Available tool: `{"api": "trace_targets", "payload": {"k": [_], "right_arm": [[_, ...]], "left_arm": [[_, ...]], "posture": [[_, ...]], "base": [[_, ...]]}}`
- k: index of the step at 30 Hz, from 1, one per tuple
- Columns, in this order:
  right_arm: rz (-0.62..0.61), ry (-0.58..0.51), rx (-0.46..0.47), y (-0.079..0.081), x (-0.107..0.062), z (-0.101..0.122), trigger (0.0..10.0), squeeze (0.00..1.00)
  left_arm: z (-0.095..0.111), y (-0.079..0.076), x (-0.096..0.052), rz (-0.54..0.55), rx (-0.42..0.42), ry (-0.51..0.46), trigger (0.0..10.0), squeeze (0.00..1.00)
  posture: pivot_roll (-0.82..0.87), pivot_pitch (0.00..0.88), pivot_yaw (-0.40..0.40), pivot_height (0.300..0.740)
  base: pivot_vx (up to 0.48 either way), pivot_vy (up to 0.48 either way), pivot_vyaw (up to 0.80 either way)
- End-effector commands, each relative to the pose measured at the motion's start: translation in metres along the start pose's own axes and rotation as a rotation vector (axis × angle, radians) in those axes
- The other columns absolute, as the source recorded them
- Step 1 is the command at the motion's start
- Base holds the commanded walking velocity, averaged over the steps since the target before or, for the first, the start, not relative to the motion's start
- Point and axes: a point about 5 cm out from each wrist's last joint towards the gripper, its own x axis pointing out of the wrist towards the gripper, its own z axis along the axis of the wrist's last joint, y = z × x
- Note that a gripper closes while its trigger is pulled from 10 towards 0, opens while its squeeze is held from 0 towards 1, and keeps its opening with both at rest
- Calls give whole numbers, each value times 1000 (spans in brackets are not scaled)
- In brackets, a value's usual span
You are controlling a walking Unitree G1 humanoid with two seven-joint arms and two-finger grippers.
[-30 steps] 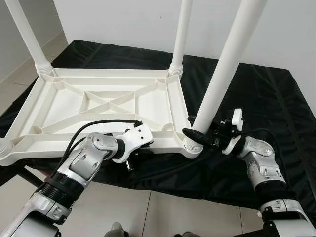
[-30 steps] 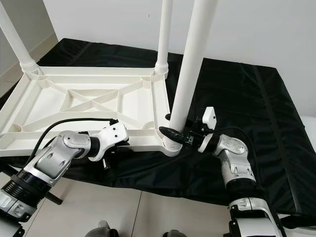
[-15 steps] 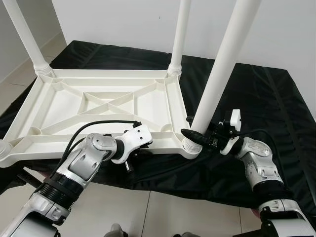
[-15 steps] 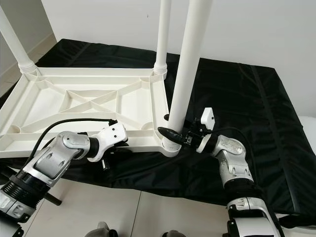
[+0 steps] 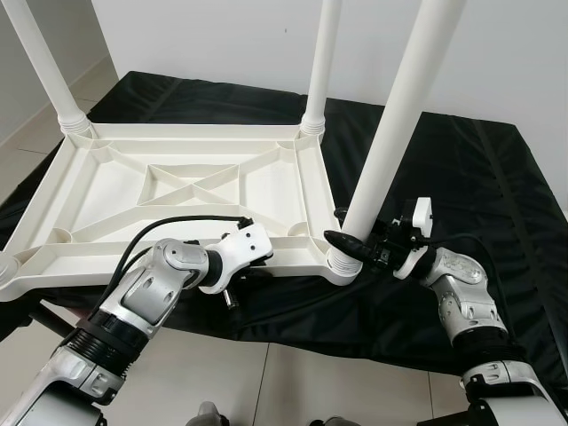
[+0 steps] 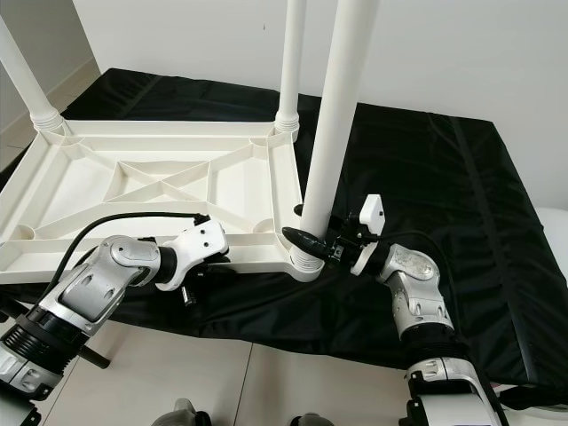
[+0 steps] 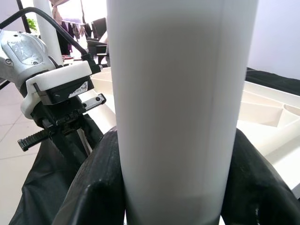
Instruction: Building children table
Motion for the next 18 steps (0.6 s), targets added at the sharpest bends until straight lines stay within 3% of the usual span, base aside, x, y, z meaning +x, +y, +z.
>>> {"api": "trace_targets", "payload": {"k": [1,18], "right_arm": [[-58,127,109,10,-13,-33,10000,0],[-147,108,92,11,-14,-33,10000,0]], "left_arm": [[26,0,-4,-33,79,-99,10000,0],[28,3,-4,-22,87,-103,10000,0]], "posture": [[-9,93,7,740],[-19,75,4,740]], "base": [[0,0,0],[0,0,0]]}}
